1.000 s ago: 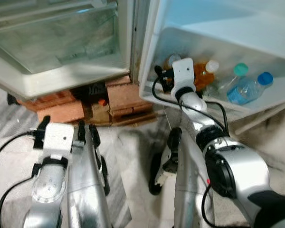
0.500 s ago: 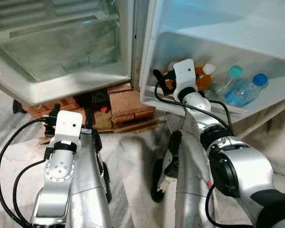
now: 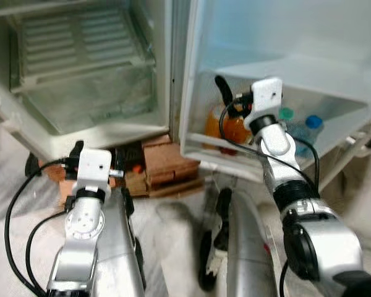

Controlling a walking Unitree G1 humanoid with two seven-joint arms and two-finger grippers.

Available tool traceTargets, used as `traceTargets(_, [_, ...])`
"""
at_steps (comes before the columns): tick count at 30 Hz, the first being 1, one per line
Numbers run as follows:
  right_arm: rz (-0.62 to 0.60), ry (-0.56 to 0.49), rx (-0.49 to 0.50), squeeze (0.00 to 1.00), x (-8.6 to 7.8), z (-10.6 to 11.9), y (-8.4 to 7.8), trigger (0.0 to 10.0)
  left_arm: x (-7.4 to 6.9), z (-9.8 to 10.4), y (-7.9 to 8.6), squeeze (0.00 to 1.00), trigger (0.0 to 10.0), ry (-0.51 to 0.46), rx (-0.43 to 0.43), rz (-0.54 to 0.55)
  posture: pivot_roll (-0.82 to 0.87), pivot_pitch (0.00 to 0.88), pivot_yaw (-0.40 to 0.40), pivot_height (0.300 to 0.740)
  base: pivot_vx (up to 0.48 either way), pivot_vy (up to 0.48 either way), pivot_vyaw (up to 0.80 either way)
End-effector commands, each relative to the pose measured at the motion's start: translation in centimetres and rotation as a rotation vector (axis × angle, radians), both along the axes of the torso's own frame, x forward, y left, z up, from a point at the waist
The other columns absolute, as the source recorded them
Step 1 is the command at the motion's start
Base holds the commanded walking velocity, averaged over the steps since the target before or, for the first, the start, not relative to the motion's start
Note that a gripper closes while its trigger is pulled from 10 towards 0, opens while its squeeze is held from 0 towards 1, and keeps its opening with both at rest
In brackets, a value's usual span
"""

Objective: Restocking fridge

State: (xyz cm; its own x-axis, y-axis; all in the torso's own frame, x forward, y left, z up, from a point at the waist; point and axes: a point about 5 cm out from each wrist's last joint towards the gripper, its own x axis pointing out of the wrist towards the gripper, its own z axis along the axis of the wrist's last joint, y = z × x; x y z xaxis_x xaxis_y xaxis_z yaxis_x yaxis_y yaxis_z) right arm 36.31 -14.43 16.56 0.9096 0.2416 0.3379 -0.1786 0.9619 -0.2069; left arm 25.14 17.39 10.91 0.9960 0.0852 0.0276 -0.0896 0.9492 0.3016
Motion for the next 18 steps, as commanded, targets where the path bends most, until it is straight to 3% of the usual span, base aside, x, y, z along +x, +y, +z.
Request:
traceTargets(1, [-0.013, -0.023, 0.031, 1.00, -0.8, 0.1, -0.5, 10.0, -0.5, -0.7, 0.2, 0.00, 10.0, 0.022, -0.003, 0.013, 0.10, 0.087, -0.036, 0.500, 0.000, 0.000, 0.00])
traceTargets(5, [-0.055, 0.004, 0.062, 1.00, -2.7, -1.4, -1.1, 10.0, -0.7, -0.8, 0.3, 0.00, 10.0, 0.018, -0.007, 0.017, 0.09, 0.090, -0.046, 0.500, 0.000, 0.000, 0.00])
traceTargets(6, [-0.078, 0.038, 0.077, 0.83, -3.9, -2.5, -1.2, 10.0, -0.9, -0.9, 0.3, 0.00, 10.0, 0.018, -0.010, 0.024, 0.09, 0.092, -0.049, 0.500, 0.000, 0.000, 0.00])
traceTargets(7, [-0.094, 0.083, 0.093, 0.24, -5.3, -3.6, -1.1, 10.0, -1.1, -1.0, 0.3, 0.00, 10.0, 0.018, -0.013, 0.032, 0.08, 0.095, -0.052, 0.500, 0.000, 0.000, 0.00])
traceTargets(8, [-0.106, 0.112, 0.105, 0.00, -6.0, -4.2, -1.0, 10.0, -1.1, -1.0, 0.2, 0.00, 10.0, 0.018, -0.013, 0.033, 0.08, 0.097, -0.053, 0.500, 0.000, 0.000, 0.00])
traceTargets(12, [-0.081, 0.172, 0.082, 0.00, -7.9, -5.7, -0.2, 10.0, -1.3, -1.0, 0.0, 0.00, 10.0, 0.018, -0.013, 0.031, 0.08, 0.103, -0.051, 0.500, 0.000, 0.000, 0.00])
traceTargets(13, [-0.067, 0.185, 0.121, 0.00, -8.5, -6.0, 0.3, 10.0, -1.3, -1.0, 0.0, 0.00, 10.0, 0.018, -0.013, 0.029, 0.08, 0.106, -0.046, 0.500, 0.000, 0.000, 0.00])
traceTargets(18, [-0.067, 0.195, 0.133, 0.00, -8.9, -5.4, 0.7, 10.0, -1.1, -1.0, 0.1, 0.00, 10.0, 0.015, -0.011, 0.028, 0.07, 0.118, -0.034, 0.525, 0.000, 0.000, 0.00])
